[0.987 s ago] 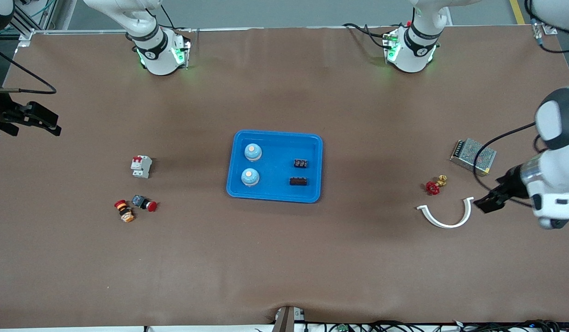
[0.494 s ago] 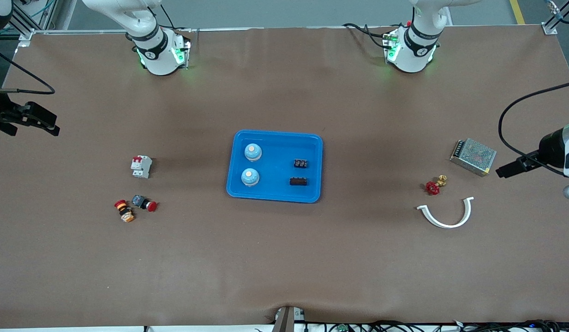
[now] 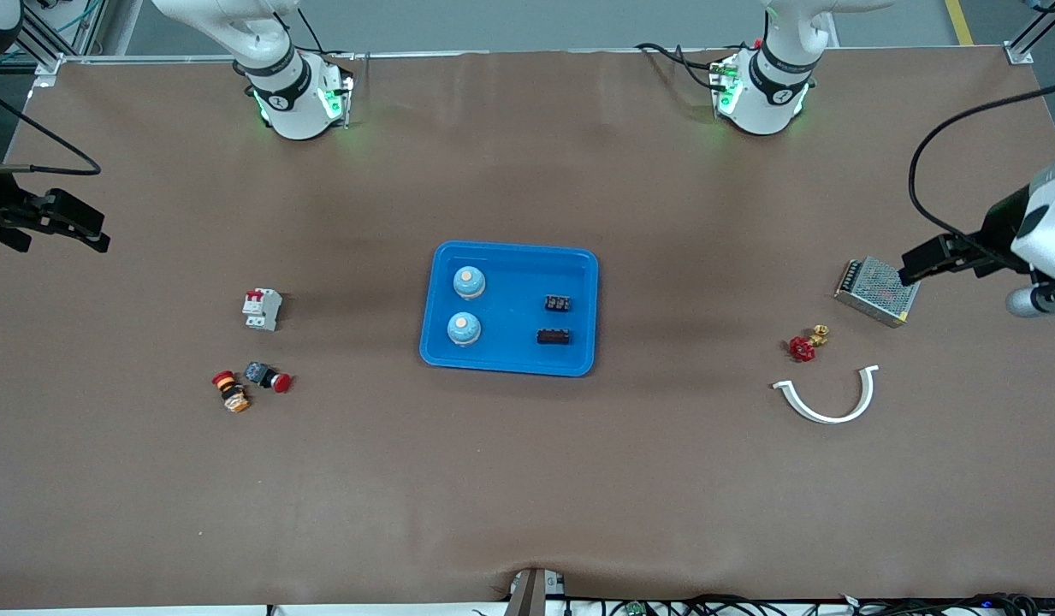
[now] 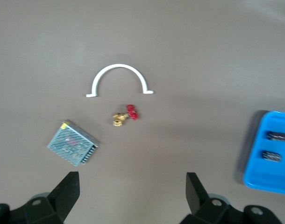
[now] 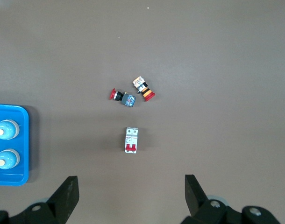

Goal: Place electrolytic capacitor and blue bell in tray

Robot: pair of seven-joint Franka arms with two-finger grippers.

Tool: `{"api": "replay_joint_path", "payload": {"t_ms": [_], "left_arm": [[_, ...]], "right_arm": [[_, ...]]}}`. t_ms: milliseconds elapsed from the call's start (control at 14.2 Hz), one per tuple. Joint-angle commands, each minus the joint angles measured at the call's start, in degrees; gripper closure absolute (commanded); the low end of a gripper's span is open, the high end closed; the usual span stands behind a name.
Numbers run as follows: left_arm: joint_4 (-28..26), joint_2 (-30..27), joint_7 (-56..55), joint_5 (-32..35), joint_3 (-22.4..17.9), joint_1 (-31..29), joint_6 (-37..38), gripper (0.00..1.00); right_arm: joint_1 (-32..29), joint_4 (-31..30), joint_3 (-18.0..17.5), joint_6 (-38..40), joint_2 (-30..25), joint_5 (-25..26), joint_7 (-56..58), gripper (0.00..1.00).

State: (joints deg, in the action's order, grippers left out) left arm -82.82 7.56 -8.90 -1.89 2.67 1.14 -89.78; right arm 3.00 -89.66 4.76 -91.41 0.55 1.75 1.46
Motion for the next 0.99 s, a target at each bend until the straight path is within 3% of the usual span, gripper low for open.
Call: {"api": "replay_joint_path", "payload": {"t_ms": [0,212,705,917], "left_arm": [[-1.1,-1.5,0.7,-1.7,0.6,0.5,-0.1,0.0],[-1.4,-2.1,1.0,-1.3,0.7,1.4,0.0,0.0],[-1.7,-6.4,4.1,-0.2,0.5,2.3,-0.1,0.0],[-0.9,-6.5,4.1,3.7,0.4,2.3,-1.3,0.0]], "right_arm": [[0.8,0.1,0.5,-1.6,-0.1,-0.3,0.2,0.0],[0.7,-0.9,0.4,-5.4,-0.1,-0.5,-0.3,0.0],[0.8,-1.1,0.5,-5.6,-0.2,-0.5,-0.8,0.0],[0.8,-1.2,0.5,-5.7,-0.3,-0.5,-0.8,0.0]]}}
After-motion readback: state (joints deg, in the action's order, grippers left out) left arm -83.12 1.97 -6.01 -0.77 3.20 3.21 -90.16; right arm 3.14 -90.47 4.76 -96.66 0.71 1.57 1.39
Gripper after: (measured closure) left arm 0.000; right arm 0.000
